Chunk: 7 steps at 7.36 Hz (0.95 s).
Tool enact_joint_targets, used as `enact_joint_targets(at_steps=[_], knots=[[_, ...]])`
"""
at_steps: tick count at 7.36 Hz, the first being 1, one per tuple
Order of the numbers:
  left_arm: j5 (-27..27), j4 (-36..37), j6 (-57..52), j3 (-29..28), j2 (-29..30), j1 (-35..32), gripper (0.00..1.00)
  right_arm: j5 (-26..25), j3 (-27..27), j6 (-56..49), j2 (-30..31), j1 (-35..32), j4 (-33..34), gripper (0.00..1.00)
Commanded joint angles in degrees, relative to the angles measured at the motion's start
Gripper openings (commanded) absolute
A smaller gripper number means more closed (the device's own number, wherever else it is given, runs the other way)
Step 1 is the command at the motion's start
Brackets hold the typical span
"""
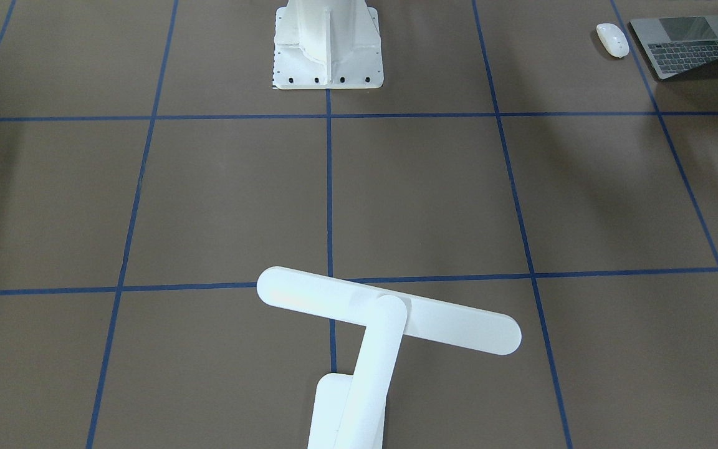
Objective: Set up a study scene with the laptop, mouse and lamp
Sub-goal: 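Carry the open silver laptop in the left gripper toward the table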
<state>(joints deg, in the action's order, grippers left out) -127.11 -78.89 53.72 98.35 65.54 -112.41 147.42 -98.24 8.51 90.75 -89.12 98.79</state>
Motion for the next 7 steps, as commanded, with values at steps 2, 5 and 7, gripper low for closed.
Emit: enact_joint_targets(at_steps=[2,5,7], knots=[[-0.07,-0.57,-0.45,-1.94,-0.06,0.09,1.00,1.47,0.07,0.10,0.13,0.00,0.00,1.00],[-0.50,-0.48,-0.45,-2.81,-0.50,0.00,1.00,1.47,-0.02,0.19,0.13,0.00,0.00,1.00],[-1.56,-0.57,-0.54,-3.96,-0.50,0.09,1.00,1.47,-0.11,0.10,0.22,0.00,0.00,1.00]])
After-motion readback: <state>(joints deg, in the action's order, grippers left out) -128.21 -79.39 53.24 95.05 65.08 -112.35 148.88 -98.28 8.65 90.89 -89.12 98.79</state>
